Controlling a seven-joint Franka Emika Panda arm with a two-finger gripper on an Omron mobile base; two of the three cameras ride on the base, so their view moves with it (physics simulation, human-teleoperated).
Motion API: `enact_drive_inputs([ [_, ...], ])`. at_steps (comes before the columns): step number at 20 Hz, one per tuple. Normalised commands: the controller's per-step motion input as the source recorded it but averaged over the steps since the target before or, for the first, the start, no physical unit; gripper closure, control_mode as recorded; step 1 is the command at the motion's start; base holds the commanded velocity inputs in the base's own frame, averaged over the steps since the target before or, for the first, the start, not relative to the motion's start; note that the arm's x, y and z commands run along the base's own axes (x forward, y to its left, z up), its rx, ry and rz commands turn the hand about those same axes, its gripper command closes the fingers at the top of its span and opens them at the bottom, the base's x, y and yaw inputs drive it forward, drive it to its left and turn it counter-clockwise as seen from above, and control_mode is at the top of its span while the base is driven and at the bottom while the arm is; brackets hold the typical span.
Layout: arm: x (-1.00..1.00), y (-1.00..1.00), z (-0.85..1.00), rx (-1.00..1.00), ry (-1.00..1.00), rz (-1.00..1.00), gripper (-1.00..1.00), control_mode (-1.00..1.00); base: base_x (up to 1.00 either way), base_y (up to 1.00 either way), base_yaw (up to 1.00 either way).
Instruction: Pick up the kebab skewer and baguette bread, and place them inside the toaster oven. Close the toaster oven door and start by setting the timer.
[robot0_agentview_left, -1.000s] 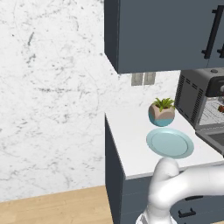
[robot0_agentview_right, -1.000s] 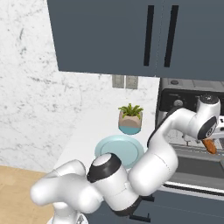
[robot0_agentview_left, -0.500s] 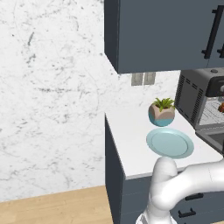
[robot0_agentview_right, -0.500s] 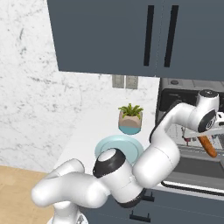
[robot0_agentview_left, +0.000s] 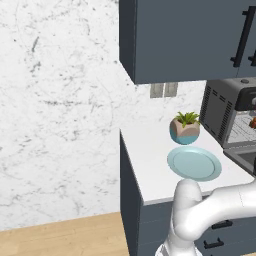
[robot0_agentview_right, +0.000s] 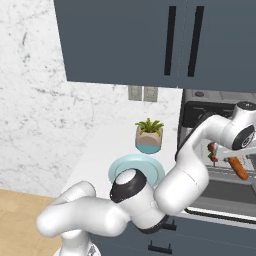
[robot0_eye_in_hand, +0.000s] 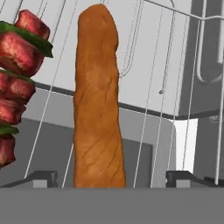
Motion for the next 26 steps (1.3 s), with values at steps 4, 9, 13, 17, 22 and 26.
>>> enact_drive_inputs([
  [4,-0.40,0.20,0.11,0.00,0.00,0.00,-1.00,-1.00,0.00,0.00,0.00],
  [9,-0.46,0.22,0.07,0.02,0.01,-0.11,-1.00,-1.00,0.00,0.00,0.00],
  [13,-0.64,0.04,-0.02,0.09,0.09,-0.26,-1.00,-1.00,0.00,0.00,0.00],
  [17,-0.53,0.58,-0.15,0.04,0.00,-0.32,-1.00,-1.00,0.00,0.00,0.00],
  [22,0.17,0.67,-0.07,0.02,0.10,-0.44,-1.00,-1.00,0.00,0.00,0.00],
  [26,-0.03,0.71,-0.43,0.01,0.06,-0.39,-1.00,-1.00,0.00,0.00,0.00],
])
